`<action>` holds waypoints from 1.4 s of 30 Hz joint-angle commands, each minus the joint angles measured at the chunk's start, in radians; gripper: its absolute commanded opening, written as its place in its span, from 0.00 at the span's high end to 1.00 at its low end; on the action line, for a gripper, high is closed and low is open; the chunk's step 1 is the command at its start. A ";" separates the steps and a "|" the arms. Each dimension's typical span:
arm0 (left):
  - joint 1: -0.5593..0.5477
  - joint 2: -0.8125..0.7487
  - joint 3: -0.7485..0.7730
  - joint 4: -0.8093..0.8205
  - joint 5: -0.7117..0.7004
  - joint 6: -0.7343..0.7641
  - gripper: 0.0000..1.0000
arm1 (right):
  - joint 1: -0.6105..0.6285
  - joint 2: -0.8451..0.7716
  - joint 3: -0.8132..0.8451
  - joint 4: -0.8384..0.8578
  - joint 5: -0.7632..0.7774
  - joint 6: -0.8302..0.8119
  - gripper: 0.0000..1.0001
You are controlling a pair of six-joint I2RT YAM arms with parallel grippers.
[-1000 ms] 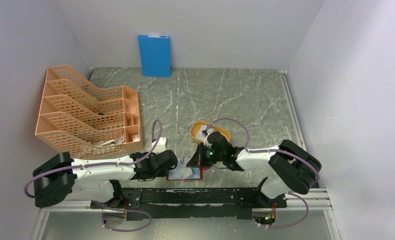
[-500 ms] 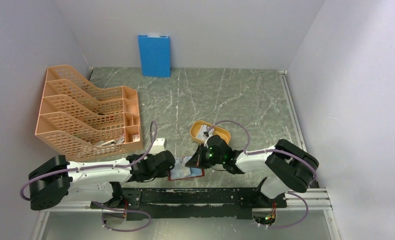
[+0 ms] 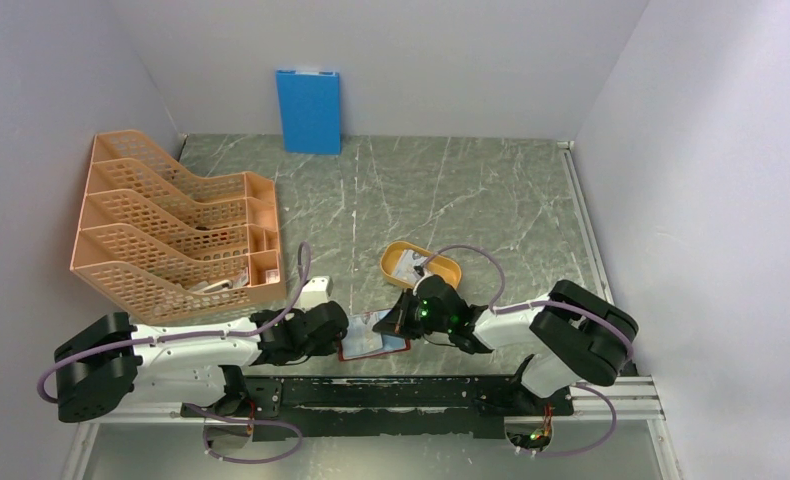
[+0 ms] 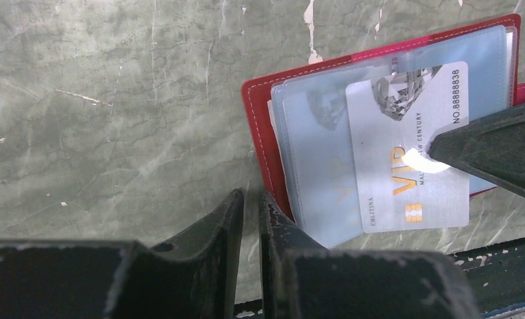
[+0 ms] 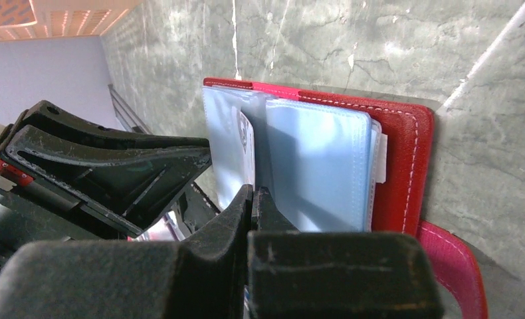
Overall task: Put the credit cards into the card holder
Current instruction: Insert the credit card into the card holder.
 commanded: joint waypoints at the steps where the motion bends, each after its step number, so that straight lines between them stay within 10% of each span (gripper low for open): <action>1: 0.000 0.021 -0.036 -0.017 0.070 -0.011 0.79 | 0.007 -0.001 -0.026 -0.027 0.077 0.000 1.00; 33: 0.000 0.040 -0.032 -0.005 0.071 -0.007 0.80 | 0.080 0.031 0.042 -0.085 0.070 -0.053 1.00; 42: 0.000 0.043 -0.029 0.001 0.073 -0.004 0.80 | 0.080 0.002 0.067 -0.156 0.076 -0.075 0.63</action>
